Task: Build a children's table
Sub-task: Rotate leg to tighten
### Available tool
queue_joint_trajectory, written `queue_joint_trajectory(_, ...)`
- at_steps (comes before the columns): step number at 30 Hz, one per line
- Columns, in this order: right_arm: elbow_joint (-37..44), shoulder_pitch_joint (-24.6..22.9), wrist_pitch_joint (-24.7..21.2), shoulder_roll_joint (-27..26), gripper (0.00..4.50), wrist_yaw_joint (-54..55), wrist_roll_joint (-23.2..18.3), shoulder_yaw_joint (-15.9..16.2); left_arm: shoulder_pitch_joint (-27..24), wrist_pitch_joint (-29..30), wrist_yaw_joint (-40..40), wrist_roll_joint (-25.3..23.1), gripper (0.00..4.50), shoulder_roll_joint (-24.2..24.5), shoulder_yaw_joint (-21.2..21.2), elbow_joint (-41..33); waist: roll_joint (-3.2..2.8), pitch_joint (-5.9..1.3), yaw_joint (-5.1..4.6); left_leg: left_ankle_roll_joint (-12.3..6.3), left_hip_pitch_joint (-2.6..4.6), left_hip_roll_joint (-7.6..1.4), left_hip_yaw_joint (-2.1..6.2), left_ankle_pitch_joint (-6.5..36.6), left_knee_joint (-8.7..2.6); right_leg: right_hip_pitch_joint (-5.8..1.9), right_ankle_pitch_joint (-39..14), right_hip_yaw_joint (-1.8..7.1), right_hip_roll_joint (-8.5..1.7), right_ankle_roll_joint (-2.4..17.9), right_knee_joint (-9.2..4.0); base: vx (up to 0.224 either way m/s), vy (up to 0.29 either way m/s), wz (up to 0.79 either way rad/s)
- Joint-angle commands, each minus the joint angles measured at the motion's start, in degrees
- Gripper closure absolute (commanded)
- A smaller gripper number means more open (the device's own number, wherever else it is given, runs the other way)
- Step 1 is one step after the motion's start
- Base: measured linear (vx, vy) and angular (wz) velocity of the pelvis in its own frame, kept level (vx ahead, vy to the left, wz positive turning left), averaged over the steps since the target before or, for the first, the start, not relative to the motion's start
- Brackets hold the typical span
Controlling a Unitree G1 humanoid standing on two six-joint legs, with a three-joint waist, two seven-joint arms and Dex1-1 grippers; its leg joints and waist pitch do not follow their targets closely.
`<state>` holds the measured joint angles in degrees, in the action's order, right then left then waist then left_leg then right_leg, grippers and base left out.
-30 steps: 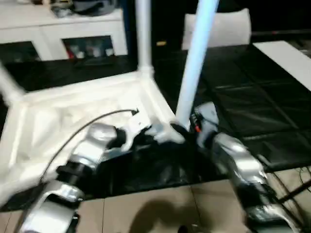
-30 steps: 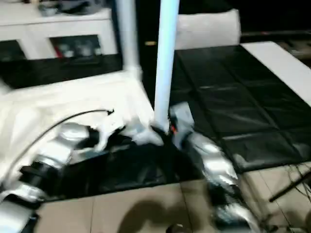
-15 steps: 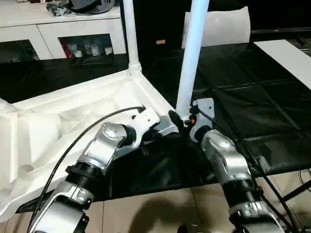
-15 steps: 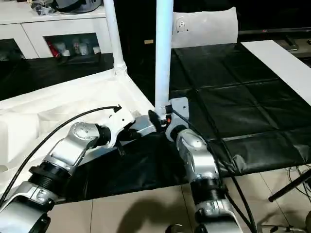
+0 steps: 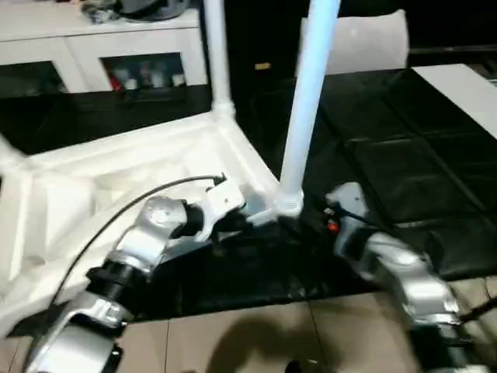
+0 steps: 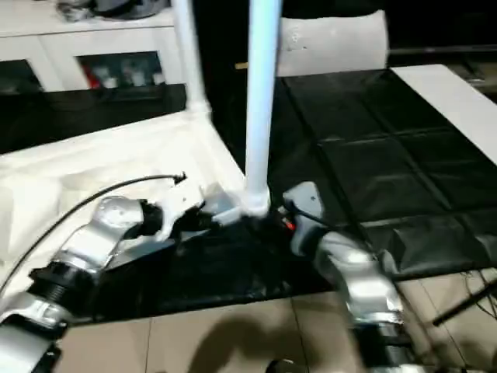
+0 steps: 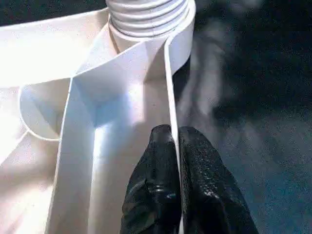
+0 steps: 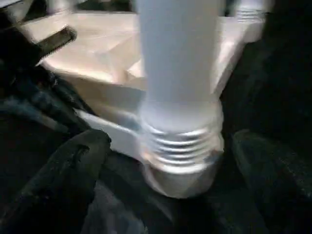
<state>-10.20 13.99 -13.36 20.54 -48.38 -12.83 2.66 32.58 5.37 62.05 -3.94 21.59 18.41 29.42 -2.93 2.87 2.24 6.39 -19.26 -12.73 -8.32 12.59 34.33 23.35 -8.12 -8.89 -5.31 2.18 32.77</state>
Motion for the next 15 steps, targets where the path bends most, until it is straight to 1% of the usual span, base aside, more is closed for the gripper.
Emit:
queue_joint_trajectory(1, 1.9, 0.18, 0.3, 1.92, 0.05, -5.32, -1.21, 0.79, 1.78, -3.79, 4.82, 0.42, 4.5, 1.16, 1.26, -0.61, 0.55, -4.06, 0.36, -6.55, -0.86, 0.28, -0.96, 7.34, -3.64, -4.12, -21.0, 3.01, -2.64, 5.32, -4.3, 0.0, 0.0, 0.0)
queue_joint_trajectory(2, 1.77, 0.51, 0.35, 3.67, 0.05, -8.11, -1.52, 1.34, 2.02, -4.76, 7.16, 0.55, 4.5, 1.84, 2.04, -0.34, 0.71, -4.09, 0.49, -6.43, -0.85, 0.23, -0.97, 7.24, -3.65, -4.14, -21.07, 3.03, -2.7, 5.26, -4.28, 0.0, 0.0, 0.0)
queue_joint_trajectory(3, 1.19, 1.26, 0.52, 5.26, 0.05, -10.8, -1.64, 1.93, 2.19, -6.1, 10.09, 0.7, 4.5, 2.62, 3.14, -0.19, 0.81, -4.14, 0.87, -6.5, -0.81, 0.18, -0.95, 7.03, -3.67, -4.15, -21.22, 3.06, -2.73, 5.29, -4.21, 0.0, 0.0, 0.0)
queue_joint_trajectory(4, 0.78, 1.68, 0.62, 5.68, 0.05, -11.57, -1.58, 2.11, 2.3, -6.44, 11.03, 0.77, 4.5, 2.8, 3.49, -0.08, 0.76, -4.16, 1.16, -6.51, -0.83, 0.06, -0.97, 6.42, -3.66, -4.09, -20.65, 3.14, -2.76, 5.62, -4.04, 0.0, 0.0, 0.0)
queue_joint_trajectory(5, 0.03, 2.47, 1.22, 6.56, 0.05, -13.42, -0.95, 3.17, 2.47, -7.38, 12.53, 0.85, 4.5, 3.02, 3.99, 0.02, 0.78, -4.15, 1.41, -6.38, -0.82, 0.01, -1.04, 6.07, -3.64, -4.02, -20.11, 3.18, -2.82, 6.06, -3.91, 0.0, 0.0, 0.0)
queue_joint_trajectory(6, -0.22, 2.72, 1.41, 6.83, 0.05, -13.98, -0.74, 3.5, 2.54, -7.65, 12.94, 0.87, 4.5, 3.06, 4.12, 0.07, 0.76, -4.2, 1.53, -6.31, -0.8, 0.05, -1.02, 6.08, -3.63, -4.05, -20.05, 3.08, -2.78, 6.32, -3.85, 0.0, 0.0, 0.0)
queue_joint_trajectory(7, -0.52, 3.15, 1.68, 7.41, 0.05, -15.34, -0.34, 4.37, 2.67, -8.11, 13.79, 0.92, 4.5, 3.11, 4.39, 0.18, 0.94, -4.15, 1.56, -6.3, -0.82, 0.03, -1.09, 6.09, -3.63, -4.02, -20.09, 3.14, -2.75, 6.3, -3.93, 0.0, 0.0, 0.0)
queue_joint_trajectory(9, -1.03, 4.04, 2.73, 8.62, 0.05, -18.56, 0.42, 6.65, 3.29, -10.01, 15.69, 0.92, 4.5, 3.24, 5.16, 1.13, 0.87, -4.19, 2.12, -6.2, -0.77, -0.02, -1.12, 6.0, -3.58, -3.99, -20.3, 3.16, -2.85, 6.37, -3.81, 0.0, 0.0, 0.0)
queue_joint_trajectory(10, -1.16, 4.25, 3.02, 8.77, 0.05, -19.17, 0.64, 7.17, 3.44, -10.43, 15.96, 0.83, 4.5, 3.27, 5.34, 1.31, 0.92, -4.2, 2.42, -6.09, -0.75, -0.08, -1.13, 5.91, -3.6, -3.95, -20.28, 3.2, -2.85, 6.37, -3.74, 0.0, 0.0, 0.0)
queue_joint_trajectory(11, -1.88, 4.98, 4.21, 8.91, 0.05, -20.72, 1.31, 8.52, 3.96, -11.48, 16.95, 0.74, 4.5, 3.24, 5.76, 1.9, 1.16, -4.16, 2.75, -5.95, -0.62, -0.05, -1.26, 6.25, -3.58, -3.85, -20.92, 3.25, -2.85, 6.15, -3.86, 0.0, 0.0, 0.0)
queue_joint_trajectory(12, -2.51, 5.49, 5.15, 8.81, 0.05, -21.46, 1.88, 9.33, 4.23, -11.93, 17.71, 0.82, 4.5, 3.2, 6.01, 2.03, 1.13, -4.17, 2.98, -5.74, -0.66, -0.08, -1.23, 6.45, -3.63, -3.88, -21.6, 3.23, -2.97, 5.89, -3.9, 0.0, 0.0, 0.0)
queue_joint_trajectory(14, -2.9, 5.77, 5.54, 8.69, 0.05, -21.74, 2.13, 9.67, 4.37, -12.12, 18.02, 0.8, 4.5, 3.16, 6.14, 2.09, 1.2, -4.17, 3.07, -5.49, -0.67, -0.08, -1.19, 6.36, -3.68, -3.9, -21.79, 3.21, -2.92, 5.7, -3.84, 0.0, 0.0, 0.0)
queue_joint_trajectory(15, -3.53, 6.2, 5.91, 8.45, 0.05, -22.05, 2.34, 9.96, 4.59, -12.53, 18.46, 0.68, 4.5, 3.12, 6.32, 2.33, 1.38, -4.2, 3.11, -5.32, -0.74, -0.14, -1.17, 6.13, -3.69, -3.96, -21.58, 3.26, -2.95, 5.54, -3.78, 0.0, 0.0, 0.0)
